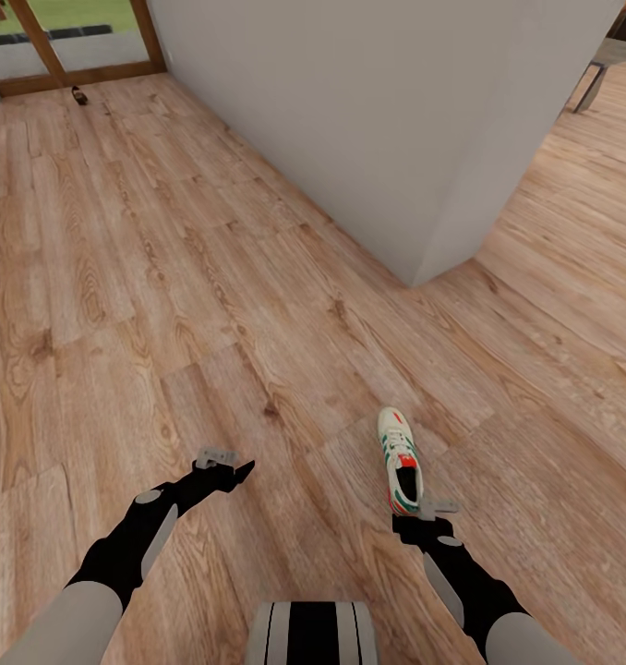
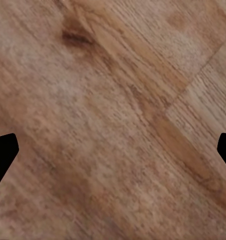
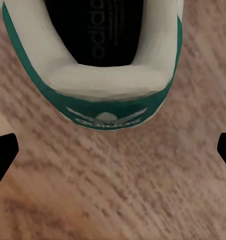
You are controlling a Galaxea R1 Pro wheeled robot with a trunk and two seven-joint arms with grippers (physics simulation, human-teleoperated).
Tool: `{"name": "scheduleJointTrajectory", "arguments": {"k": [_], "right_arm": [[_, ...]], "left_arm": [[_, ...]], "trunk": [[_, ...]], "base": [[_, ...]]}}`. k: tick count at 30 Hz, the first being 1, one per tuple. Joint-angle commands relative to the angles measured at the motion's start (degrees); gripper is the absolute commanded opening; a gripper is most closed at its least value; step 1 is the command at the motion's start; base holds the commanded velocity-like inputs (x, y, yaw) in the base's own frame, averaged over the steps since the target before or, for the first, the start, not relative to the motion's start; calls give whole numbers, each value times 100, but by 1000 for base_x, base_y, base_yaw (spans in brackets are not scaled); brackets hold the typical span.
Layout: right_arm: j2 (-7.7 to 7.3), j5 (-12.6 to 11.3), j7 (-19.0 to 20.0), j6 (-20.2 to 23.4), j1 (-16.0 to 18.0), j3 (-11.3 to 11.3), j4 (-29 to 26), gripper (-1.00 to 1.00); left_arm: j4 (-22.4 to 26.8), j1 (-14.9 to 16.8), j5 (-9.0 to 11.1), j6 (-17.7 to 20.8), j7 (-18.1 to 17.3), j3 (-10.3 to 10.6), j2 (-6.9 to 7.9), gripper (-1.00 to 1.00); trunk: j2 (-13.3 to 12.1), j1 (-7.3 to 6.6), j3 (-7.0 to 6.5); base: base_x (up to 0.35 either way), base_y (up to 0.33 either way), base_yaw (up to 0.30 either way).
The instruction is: Pick up the two gym shoes and the two sandals from the corridor floor and place them onto the hallstand (shoe rack) in the corridor, making sure they are on the rack and not on the floor. Arrange them so the two gym shoes are next to each other and the two sandals are next to each other.
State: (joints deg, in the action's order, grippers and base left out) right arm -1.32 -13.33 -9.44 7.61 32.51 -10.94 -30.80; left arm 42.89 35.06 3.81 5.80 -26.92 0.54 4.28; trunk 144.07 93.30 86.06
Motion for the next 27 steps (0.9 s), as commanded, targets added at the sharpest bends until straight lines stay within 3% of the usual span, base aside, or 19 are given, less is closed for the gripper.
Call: {"name": "scheduleJointTrajectory", "arguments": {"k": [1, 8, 27], "right_arm": [[-8, -55, -49, 29, 1, -49, -13, 100], [-8, -55, -49, 30, 1, -49, -14, 100], [-8, -55, -44, 30, 1, -47, -14, 100]], "left_arm": [[9, 1, 41, 53, -14, 6, 3, 100], [9, 1, 41, 53, -15, 8, -2, 100], [9, 1, 41, 53, -48, 8, -5, 100]], "trunk": [[1, -1, 3], [1, -1, 3], [1, -1, 3]], "base": [[56, 0, 0], [181, 0, 0], [26, 0, 0]]}}
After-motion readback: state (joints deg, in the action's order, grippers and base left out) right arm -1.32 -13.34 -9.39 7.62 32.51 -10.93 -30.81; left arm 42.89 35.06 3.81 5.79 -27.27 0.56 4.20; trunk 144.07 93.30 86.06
